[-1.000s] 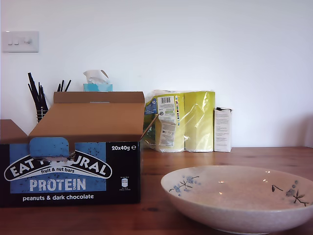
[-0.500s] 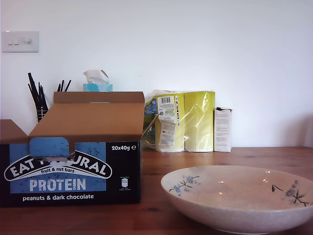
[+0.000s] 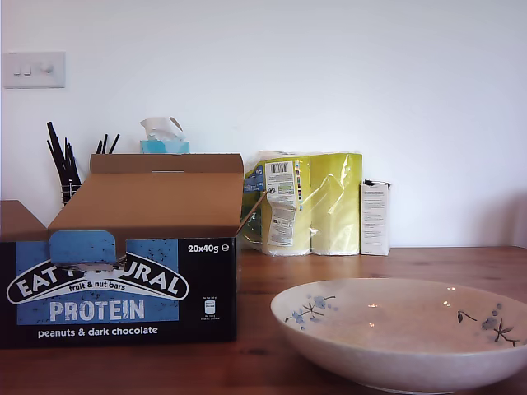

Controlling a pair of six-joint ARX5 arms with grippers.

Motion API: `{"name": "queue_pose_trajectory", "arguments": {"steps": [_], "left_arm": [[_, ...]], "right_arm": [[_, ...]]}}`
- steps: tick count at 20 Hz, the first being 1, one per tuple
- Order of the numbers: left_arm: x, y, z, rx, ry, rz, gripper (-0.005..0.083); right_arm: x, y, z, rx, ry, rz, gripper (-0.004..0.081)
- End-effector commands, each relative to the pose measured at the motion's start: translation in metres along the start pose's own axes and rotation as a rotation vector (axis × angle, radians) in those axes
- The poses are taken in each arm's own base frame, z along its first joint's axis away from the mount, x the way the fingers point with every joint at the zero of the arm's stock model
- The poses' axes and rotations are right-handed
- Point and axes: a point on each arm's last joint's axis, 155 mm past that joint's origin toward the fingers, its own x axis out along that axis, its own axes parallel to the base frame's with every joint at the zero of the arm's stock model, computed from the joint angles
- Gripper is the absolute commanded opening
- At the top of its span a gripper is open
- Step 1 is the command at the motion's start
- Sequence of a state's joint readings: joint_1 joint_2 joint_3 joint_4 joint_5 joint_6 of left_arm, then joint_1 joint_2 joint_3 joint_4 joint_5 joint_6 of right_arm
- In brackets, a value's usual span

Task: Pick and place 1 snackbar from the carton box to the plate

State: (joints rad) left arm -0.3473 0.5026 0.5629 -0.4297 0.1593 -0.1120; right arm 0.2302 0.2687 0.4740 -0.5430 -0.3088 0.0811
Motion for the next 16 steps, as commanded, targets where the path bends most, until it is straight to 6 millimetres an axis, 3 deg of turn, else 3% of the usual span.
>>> {"name": "queue_pose_trajectory", "arguments": {"steps": [1, 4, 9, 13, 14, 16], "left_arm": [[0.007, -0.005, -0.008, 0.018, 0.074, -0.025, -0.0019], [0.023, -0.015, -0.008, 0.016, 0.203, -0.059, -0.0019], [0.060, -0.025, -0.008, 0.009, 0.410, -0.077, -0.0019], [0.097, -0.020, -0.018, 0.003, 0.534, -0.043, -0.0010], [0.106, -0.017, -0.023, 0.000, 0.563, -0.032, 0.0058], [0.121, -0.013, -0.034, -0.004, 0.621, -0.016, 0.0373]], "right_arm": [[-0.005, 0.008, 0.010, -0.003, 0.010, 0.024, -0.0013], [-0.009, 0.018, 0.013, 0.007, 0.094, 0.051, -0.0013], [-0.011, 0.032, 0.000, 0.032, 0.322, 0.085, -0.0013], [-0.001, 0.034, -0.010, 0.023, 0.432, 0.085, -0.0013], [0.002, 0.035, -0.012, 0.018, 0.445, 0.088, -0.0013], [0.008, 0.035, -0.018, 0.011, 0.481, 0.087, -0.0013]]}}
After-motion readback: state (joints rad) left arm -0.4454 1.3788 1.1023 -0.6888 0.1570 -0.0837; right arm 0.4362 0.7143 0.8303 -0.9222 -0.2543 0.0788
